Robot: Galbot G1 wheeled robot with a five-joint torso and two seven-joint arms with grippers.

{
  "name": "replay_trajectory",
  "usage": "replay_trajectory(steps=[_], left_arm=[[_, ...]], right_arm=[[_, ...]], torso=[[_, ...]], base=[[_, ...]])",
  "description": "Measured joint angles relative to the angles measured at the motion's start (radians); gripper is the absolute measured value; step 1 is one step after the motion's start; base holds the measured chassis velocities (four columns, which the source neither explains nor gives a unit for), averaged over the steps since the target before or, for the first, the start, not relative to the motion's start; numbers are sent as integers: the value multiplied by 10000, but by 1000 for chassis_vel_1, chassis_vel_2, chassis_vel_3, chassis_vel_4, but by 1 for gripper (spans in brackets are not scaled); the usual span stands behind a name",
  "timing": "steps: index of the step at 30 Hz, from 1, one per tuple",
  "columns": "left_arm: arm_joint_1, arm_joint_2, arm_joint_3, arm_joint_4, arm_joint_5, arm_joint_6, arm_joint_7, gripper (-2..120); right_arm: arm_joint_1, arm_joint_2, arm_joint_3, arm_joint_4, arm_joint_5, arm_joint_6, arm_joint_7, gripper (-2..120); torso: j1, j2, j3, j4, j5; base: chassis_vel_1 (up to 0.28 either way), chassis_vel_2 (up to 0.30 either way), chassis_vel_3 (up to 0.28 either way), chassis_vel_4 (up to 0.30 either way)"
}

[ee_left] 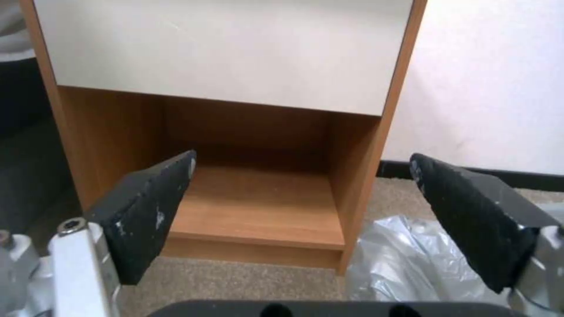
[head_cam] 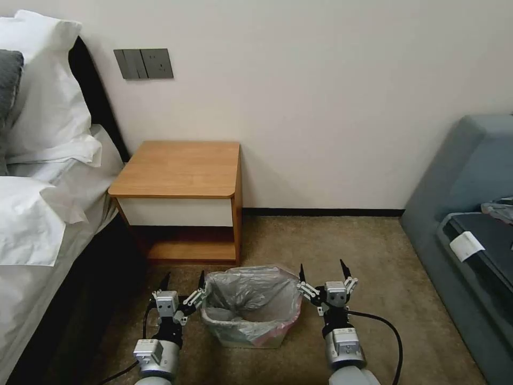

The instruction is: Pick up the garbage bag from the table and place it over the trash can.

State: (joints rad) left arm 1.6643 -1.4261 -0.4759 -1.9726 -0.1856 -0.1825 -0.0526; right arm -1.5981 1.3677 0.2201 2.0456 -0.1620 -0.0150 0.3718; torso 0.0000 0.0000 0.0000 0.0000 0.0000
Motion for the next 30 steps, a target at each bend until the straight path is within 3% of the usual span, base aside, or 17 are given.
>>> replay_trajectory(steps=[30], left_arm=[[-1, 2, 3, -22, -28, 88, -11, 93]], right_arm=[[19, -25, -16, 2, 21, -1, -43, 100]], torso=[[0, 0, 0, 0, 0]], base=[[0, 0, 0, 0]])
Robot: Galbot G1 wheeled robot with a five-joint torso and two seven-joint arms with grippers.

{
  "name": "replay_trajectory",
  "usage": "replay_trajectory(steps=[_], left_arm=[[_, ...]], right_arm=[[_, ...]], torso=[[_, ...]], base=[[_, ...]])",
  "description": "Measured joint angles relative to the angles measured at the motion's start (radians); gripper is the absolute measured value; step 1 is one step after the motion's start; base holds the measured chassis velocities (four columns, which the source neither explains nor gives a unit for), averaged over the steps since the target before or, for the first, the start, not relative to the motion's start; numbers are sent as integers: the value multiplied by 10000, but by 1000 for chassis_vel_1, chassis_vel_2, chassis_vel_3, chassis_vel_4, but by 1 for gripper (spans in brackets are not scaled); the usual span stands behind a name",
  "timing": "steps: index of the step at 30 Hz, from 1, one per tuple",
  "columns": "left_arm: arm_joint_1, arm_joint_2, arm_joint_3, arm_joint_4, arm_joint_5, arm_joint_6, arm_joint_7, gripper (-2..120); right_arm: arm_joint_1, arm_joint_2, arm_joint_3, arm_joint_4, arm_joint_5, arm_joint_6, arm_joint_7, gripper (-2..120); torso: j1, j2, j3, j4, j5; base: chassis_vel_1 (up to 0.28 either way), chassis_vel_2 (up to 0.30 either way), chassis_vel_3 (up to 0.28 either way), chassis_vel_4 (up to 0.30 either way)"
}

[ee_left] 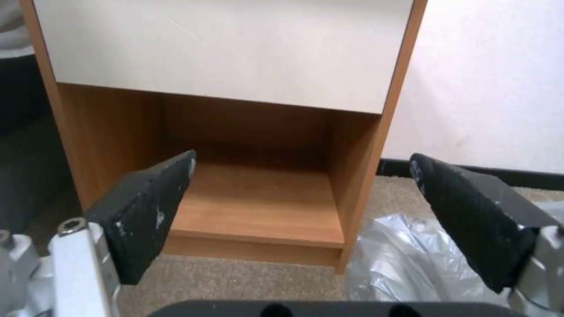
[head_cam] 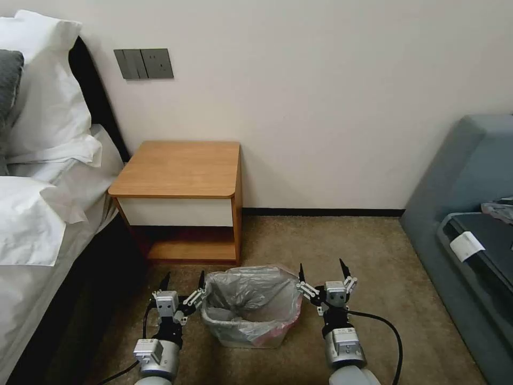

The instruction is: Pick up the garbage bag from the table and place it over the trash can.

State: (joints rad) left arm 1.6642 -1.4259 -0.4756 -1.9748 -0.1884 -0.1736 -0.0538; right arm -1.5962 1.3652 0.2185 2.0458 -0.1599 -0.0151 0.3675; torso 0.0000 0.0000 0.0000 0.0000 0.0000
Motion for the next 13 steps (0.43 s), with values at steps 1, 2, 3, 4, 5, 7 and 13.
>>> replay_trajectory(steps=[1, 2, 3, 4, 5, 7, 13], left_arm=[[0, 0, 0, 0, 0, 1, 0, 93], [0, 0, 0, 0, 0, 1, 0, 93], [0, 1, 0, 0, 0, 2, -1, 93], [0, 0, 0, -1, 0, 3, -1, 93], [0, 0, 0, -1, -1, 4, -2, 93], [1, 1, 0, 0, -1, 5, -2, 93], [0, 1, 0, -1, -1, 7, -3, 93]], right_arm=[[0, -1, 0, 1, 1, 0, 0, 100], [0, -1, 0, 1, 1, 0, 0, 100], [0, -1, -1, 1, 2, -1, 0, 100], [0, -2, 0, 2, 3, -1, 0, 100], [0, -3, -1, 3, 3, -2, 0, 100], [1, -3, 0, 3, 4, -2, -1, 100], [1, -4, -1, 6, 9, -3, -1, 100]], torso=[[0, 0, 0, 0, 0], [0, 0, 0, 0, 0], [0, 0, 0, 0, 0], [0, 0, 0, 0, 0], [0, 0, 0, 0, 0], [0, 0, 0, 0, 0], [0, 0, 0, 0, 0]], base=[[0, 0, 0, 0], [0, 0, 0, 0], [0, 0, 0, 0], [0, 0, 0, 0], [0, 0, 0, 0], [0, 0, 0, 0], [0, 0, 0, 0]])
